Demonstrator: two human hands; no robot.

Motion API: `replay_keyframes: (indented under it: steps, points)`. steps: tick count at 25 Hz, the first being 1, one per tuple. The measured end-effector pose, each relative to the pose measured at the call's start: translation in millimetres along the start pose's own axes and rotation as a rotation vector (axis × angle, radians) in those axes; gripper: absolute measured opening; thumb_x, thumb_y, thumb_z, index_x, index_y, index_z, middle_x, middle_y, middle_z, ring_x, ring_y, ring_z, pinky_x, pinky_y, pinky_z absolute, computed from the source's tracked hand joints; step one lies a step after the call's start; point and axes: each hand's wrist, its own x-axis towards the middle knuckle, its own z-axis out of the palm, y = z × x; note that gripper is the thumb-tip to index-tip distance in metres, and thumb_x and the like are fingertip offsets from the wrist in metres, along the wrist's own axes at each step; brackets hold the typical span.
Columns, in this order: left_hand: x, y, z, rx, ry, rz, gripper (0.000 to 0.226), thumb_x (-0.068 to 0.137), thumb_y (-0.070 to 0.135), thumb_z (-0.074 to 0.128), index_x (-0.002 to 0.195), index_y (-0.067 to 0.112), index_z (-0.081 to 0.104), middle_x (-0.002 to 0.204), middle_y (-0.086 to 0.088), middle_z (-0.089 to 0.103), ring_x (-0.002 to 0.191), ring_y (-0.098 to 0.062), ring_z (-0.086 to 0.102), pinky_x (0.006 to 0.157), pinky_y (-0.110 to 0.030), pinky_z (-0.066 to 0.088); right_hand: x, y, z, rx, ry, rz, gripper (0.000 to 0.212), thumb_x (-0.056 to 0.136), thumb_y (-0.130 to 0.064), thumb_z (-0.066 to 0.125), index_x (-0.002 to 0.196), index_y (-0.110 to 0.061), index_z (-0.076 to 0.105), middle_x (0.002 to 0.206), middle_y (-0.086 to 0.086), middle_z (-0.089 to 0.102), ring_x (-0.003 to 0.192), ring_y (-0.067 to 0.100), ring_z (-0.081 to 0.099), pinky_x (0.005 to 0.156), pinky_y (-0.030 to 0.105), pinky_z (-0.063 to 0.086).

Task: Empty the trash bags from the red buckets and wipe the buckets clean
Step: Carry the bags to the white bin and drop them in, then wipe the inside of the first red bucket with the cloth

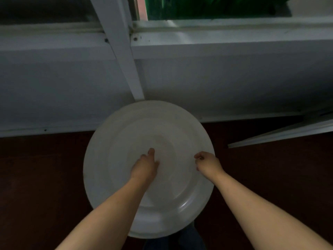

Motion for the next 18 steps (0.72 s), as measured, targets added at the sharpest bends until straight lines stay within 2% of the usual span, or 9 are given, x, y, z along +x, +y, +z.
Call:
replay_keyframes:
  steps: [4, 7, 11, 15, 18]
  points:
    - [-11.9, -6.5, -15.9, 0.040, -0.047, -0.021, 0.069, 0.098, 0.050, 0.050, 0.151, 0.017, 0.021, 0.131, -0.018, 0.052, 0.115, -0.039, 0.058, 0.091, -0.042, 0.048, -3.8, -11.6, -3.9, -0.048, -0.020, -0.008, 0.030, 0.095, -0.015, 0.050, 0.118, -0.017, 0.069, 0.117, 0.010, 0.069, 0.106, 0.028, 0.067, 0.092, 0.031, 0.053]
    - [-47.0, -16.7, -44.8, 0.097, -0.064, -0.043, 0.061, 0.098, 0.051, 0.049, 0.146, 0.016, 0.031, 0.134, -0.015, 0.053, 0.120, -0.036, 0.056, 0.094, -0.042, 0.047, -30.3, -34.9, -13.3, -0.109, -0.053, -0.024, 0.028, 0.095, -0.018, 0.052, 0.117, -0.015, 0.069, 0.116, 0.011, 0.069, 0.106, 0.031, 0.067, 0.093, 0.035, 0.055]
    - [-111.8, -35.1, -96.5, 0.020, -0.137, -0.081, 0.050, 0.099, 0.046, 0.050, 0.139, 0.015, 0.044, 0.136, -0.012, 0.054, 0.121, -0.032, 0.055, 0.098, -0.041, 0.049, -85.9, -80.9, -25.6, -0.164, -0.109, -0.108, 0.016, 0.091, -0.017, 0.053, 0.091, -0.018, 0.069, 0.099, 0.012, 0.072, 0.096, 0.034, 0.068, 0.088, 0.040, 0.057]
    - [-242.1, -72.1, -159.3, -0.116, 0.012, -0.177, 0.043, 0.098, 0.042, 0.052, 0.131, 0.015, 0.052, 0.130, -0.010, 0.059, 0.115, -0.028, 0.059, 0.097, -0.040, 0.050, -187.4, -161.2, -28.3, -0.318, -0.208, -0.298, 0.016, 0.090, -0.014, 0.052, 0.088, -0.014, 0.068, 0.090, 0.011, 0.070, 0.093, 0.036, 0.069, 0.080, 0.039, 0.056]
    - [-327.8, -116.7, -188.8, -0.256, 0.051, -0.258, 0.042, 0.099, 0.043, 0.052, 0.133, 0.019, 0.050, 0.129, -0.006, 0.057, 0.112, -0.025, 0.059, 0.094, -0.042, 0.052, -254.5, -216.6, -2.0, -0.485, -0.283, -0.417, 0.015, 0.091, -0.017, 0.051, 0.088, -0.022, 0.065, 0.090, 0.006, 0.068, 0.096, 0.033, 0.070, 0.070, 0.029, 0.049]
